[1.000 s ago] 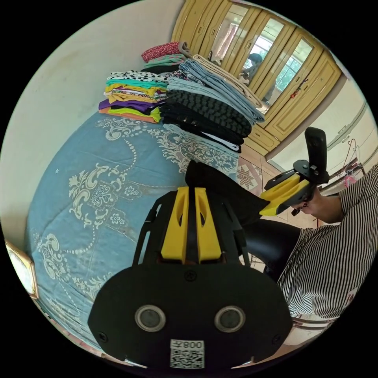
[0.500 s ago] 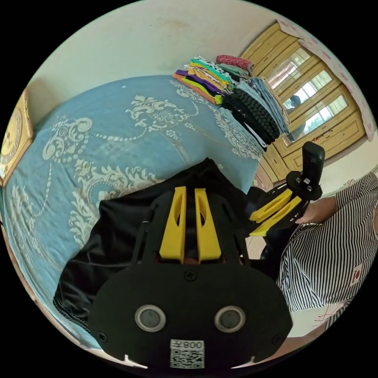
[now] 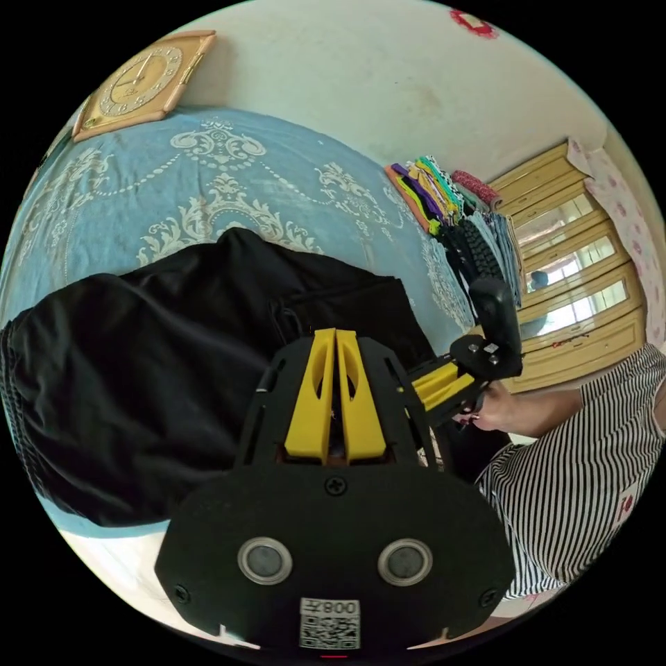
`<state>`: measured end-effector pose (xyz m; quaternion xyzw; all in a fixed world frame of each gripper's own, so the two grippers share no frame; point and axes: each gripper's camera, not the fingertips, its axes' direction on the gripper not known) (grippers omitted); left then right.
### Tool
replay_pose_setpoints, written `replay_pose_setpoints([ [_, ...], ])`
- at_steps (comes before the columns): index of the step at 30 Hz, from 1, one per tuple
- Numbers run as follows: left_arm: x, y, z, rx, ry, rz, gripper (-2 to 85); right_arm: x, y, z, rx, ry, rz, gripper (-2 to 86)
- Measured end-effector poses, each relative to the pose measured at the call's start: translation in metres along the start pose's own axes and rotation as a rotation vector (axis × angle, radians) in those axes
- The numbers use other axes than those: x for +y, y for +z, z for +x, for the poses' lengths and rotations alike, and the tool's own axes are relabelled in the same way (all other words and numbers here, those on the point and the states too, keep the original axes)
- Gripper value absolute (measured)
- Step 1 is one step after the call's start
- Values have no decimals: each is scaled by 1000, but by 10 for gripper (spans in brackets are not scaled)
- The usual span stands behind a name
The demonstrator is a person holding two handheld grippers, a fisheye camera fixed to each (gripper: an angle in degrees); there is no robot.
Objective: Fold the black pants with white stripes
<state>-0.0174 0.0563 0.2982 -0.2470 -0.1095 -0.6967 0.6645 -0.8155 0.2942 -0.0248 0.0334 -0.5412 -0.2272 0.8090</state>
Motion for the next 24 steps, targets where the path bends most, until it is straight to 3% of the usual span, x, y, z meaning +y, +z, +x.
replay_pose_setpoints([
  [3,12,19,-12,-73,-59,-127,2,3,-11,7,7,-6,45,40],
  [9,30,0,-7,-17,-27,-22,1,-41,-38,52,110,50,142,10],
  [12,39,18,-4,-80,-10,-128,1,-79,-20,67,193,35,92,4],
  [16,46,20,-10,-69,-54,-92,2,-113,21,86,311,15,-18,3],
  [24,62,21,19,-112,6,-29,15,-53,-42,107,289,-12,78,11],
])
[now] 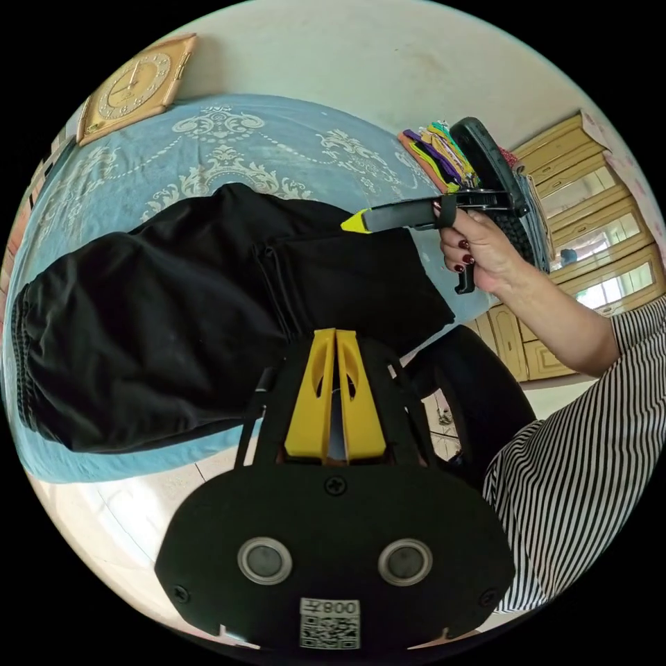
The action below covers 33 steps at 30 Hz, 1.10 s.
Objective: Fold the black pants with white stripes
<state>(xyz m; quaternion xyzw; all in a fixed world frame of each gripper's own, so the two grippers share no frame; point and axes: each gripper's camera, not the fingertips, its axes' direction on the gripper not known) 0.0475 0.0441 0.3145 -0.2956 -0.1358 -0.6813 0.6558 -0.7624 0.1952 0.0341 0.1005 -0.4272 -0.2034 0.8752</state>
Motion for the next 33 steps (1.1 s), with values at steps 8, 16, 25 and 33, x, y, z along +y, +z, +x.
replay_pose_setpoints([
  [8,2,37,56,63,170,-41,63,202,-59,130,-135,373,48,69],
  [16,2,77,113,-10,346,-108,112,259,-36,182,-377,491,53,63],
  [25,12,103,128,-195,286,-138,58,266,-45,196,-541,409,71,64],
  [33,26,92,121,-138,281,-98,37,255,-79,266,-398,484,197,93],
])
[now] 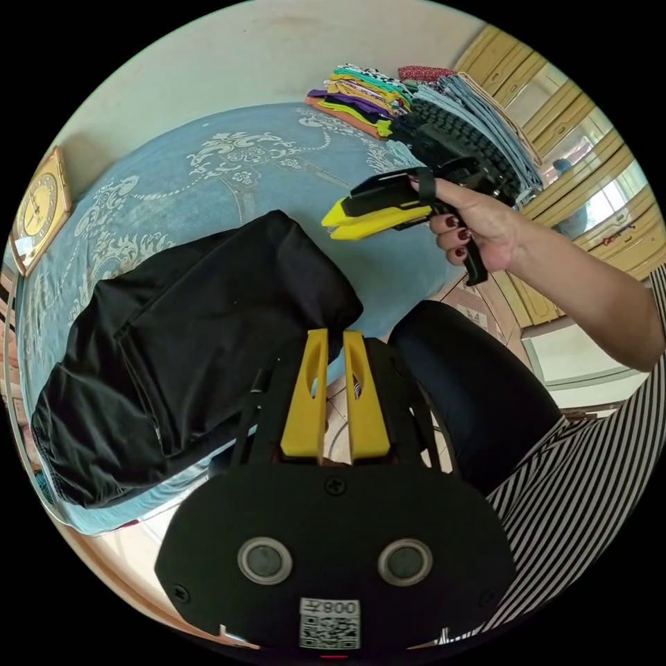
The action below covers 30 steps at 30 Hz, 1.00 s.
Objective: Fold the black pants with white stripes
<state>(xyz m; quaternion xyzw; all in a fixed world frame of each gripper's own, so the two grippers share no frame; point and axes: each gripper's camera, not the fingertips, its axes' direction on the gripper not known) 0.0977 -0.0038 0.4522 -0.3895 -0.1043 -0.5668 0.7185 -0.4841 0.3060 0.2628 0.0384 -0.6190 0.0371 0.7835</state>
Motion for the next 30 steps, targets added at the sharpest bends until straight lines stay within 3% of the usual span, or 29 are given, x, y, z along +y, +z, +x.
replay_pose_setpoints([
  [6,10,-5,-2,-4,18,15,31,-68,20,28,-30,58,13,104],
  [12,20,-9,-6,-1,48,11,29,-92,42,47,-46,100,-34,54],
  [22,40,-17,9,179,159,33,27,-20,-22,74,-79,125,86,31],
  [30,73,-54,-34,315,52,164,28,20,-43,64,-82,150,153,34],
])
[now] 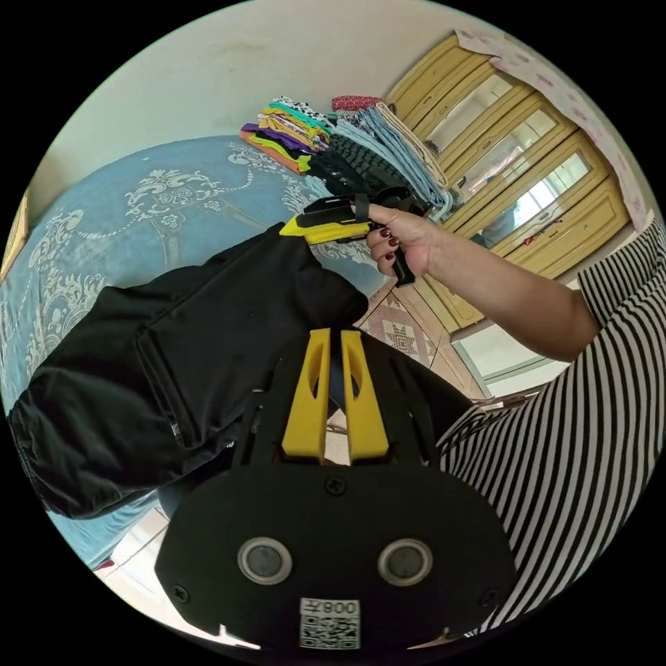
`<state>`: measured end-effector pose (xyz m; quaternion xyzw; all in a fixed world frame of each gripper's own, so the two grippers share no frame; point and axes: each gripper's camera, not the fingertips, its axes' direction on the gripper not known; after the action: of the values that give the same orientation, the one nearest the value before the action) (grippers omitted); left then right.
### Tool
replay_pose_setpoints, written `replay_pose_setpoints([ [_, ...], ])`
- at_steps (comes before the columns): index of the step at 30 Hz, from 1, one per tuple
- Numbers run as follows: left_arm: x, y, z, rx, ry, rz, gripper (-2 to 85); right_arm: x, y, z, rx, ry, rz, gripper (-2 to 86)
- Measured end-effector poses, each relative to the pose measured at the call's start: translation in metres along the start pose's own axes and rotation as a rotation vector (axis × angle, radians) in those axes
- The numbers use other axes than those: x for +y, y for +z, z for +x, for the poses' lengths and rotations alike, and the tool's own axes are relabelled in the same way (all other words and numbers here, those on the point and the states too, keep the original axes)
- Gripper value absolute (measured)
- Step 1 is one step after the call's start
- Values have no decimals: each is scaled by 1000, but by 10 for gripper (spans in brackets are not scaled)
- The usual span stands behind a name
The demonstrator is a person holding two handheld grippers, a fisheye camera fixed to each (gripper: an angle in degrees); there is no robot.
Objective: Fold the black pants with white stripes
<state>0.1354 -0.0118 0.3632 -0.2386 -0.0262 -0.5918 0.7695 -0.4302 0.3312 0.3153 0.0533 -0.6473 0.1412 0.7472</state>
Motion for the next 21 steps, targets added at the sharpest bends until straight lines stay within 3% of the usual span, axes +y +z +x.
replay_pose_setpoints([
  [10,99,-142,-100,19,-295,366,28,-42,160,-174,-128,-287,-90,31],
  [21,197,-209,-211,-63,-652,519,26,-89,434,-271,0,-389,-272,31],
])
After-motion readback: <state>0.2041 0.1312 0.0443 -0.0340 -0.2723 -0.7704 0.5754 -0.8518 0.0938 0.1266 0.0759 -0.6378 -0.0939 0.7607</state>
